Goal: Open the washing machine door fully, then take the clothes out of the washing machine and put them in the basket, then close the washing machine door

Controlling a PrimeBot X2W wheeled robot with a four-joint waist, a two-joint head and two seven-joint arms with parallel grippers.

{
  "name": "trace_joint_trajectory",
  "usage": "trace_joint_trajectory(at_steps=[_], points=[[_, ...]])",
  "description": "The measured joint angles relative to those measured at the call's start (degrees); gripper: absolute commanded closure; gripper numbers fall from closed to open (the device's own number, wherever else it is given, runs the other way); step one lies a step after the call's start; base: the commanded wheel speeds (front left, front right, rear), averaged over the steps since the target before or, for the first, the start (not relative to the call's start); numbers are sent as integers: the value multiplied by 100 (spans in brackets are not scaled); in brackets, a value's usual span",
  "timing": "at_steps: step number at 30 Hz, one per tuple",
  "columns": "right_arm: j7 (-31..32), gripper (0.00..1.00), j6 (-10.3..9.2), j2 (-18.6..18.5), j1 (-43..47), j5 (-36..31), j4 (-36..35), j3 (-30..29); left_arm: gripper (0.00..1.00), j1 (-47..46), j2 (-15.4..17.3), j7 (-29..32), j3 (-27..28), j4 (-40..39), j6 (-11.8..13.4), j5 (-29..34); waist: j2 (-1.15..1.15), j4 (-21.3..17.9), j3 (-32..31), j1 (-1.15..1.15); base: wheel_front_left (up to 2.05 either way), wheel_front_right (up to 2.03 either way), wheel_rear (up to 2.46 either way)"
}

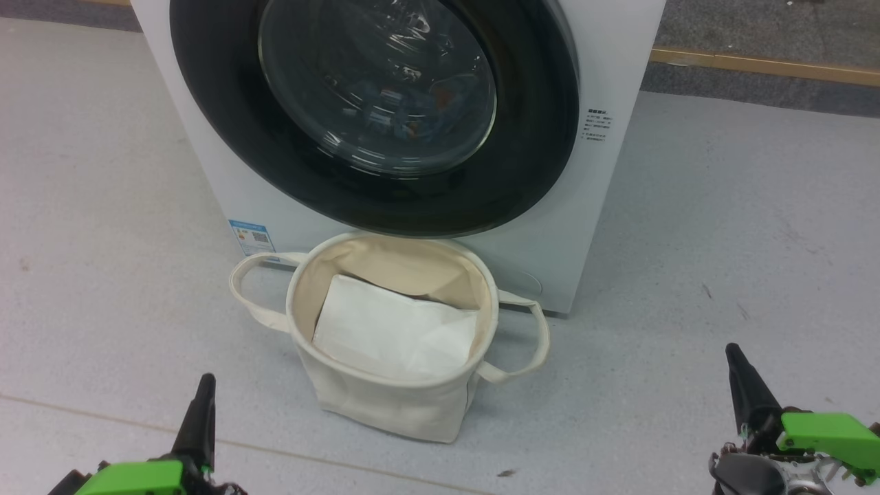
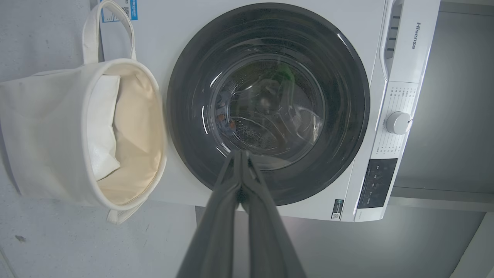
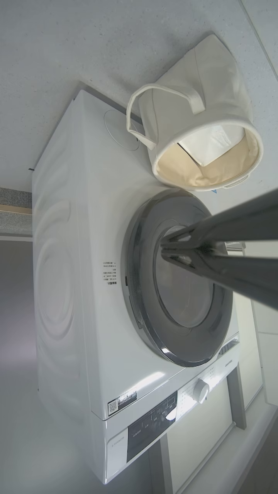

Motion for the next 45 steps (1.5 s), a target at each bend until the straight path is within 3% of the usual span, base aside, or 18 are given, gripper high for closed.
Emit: trace_joint_trajectory(at_steps=[45], points=[[0, 100, 0, 0, 0, 0, 0, 0, 100, 0, 0, 0, 0, 0, 0, 0, 0, 0, 0, 0, 0, 0, 0]])
